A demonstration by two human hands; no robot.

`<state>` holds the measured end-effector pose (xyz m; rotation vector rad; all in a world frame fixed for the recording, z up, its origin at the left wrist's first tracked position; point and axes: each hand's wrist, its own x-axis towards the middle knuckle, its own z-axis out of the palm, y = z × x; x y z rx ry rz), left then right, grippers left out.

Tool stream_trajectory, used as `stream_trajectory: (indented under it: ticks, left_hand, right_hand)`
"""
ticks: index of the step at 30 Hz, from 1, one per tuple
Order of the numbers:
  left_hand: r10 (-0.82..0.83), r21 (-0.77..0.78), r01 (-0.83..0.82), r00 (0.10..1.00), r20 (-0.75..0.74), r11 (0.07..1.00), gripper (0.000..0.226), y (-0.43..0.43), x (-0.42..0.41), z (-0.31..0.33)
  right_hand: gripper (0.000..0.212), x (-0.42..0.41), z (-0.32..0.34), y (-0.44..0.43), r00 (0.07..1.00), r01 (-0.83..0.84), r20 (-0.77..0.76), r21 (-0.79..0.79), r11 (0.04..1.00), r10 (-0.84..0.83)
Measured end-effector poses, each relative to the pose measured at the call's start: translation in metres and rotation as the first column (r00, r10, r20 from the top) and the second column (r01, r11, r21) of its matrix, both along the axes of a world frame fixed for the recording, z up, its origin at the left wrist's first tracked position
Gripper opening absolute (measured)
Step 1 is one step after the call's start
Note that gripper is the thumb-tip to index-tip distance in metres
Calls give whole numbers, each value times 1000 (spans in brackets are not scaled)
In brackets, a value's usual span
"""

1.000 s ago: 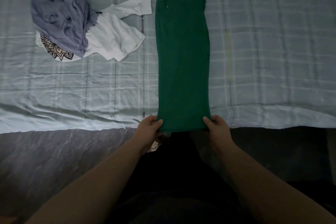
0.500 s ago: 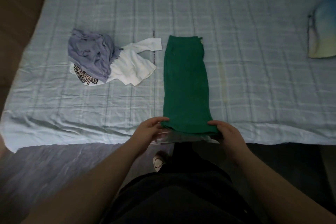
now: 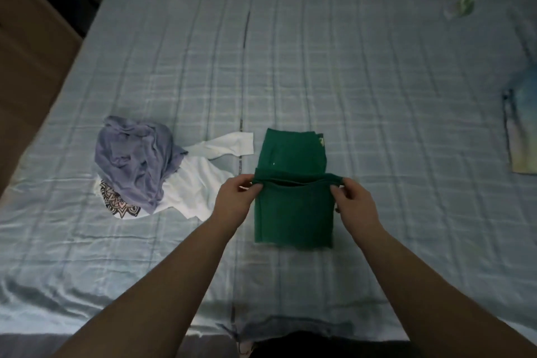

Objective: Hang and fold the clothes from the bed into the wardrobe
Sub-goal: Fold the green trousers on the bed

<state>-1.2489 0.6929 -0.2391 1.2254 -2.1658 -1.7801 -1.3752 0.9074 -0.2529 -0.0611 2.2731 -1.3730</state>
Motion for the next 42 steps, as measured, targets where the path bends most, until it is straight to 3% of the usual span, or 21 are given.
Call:
stream_trajectory:
  ticks: [3,6,11,14,17,20,23,25,28,31,42]
  left_hand:
    - [13,53,-15,999,37,998,10,-30,-55,-25]
    - [14,68,-19,997,75,997,10,-56,-107,-69]
    - [-30,-223,74,981,194,972,6,-91,-183,-160]
    - [-46,-322,131,965,258,938,12,-98,-203,-211]
    - [-80,-428,204,953,291,880,9,-95,-211,-241]
    - [-57,-517,187,965,257,836,23,-91,-212,-250]
    - [-42,-692,142,986,160,708,43,-84,-199,-246]
    - [-188,-792,237,970,156,563,47,-70,-189,-240]
    - [-413,-772,480,857,310,417,58,-52,-185,-249]
    - [-393,-688,630,771,500,360,70,-53,-193,-272]
    - [-388,-682,627,775,499,375,68,-59,-201,-276]
  right_hand:
    - [8,-59,-30,-29,994,-60,-87,99,993,68]
    - [10,-112,-68,-63,998,-65,1,87,994,65]
    - [11,-181,-160,-105,980,-112,-139,204,972,142]
    - [16,-198,-216,-114,933,-162,-248,363,918,262]
    - [12,-199,-245,-115,876,-151,-372,393,907,307]
    - [30,-197,-254,-109,851,-70,-451,412,908,270]
    - [36,-190,-243,-104,783,-24,-555,425,905,282]
    - [40,-180,-231,-107,679,-146,-592,470,870,434]
    - [55,-168,-236,-113,532,-332,-452,666,668,715]
    - [70,-176,-257,-113,538,-337,-286,789,513,793]
    - [70,-186,-267,-112,569,-308,-307,780,544,763]
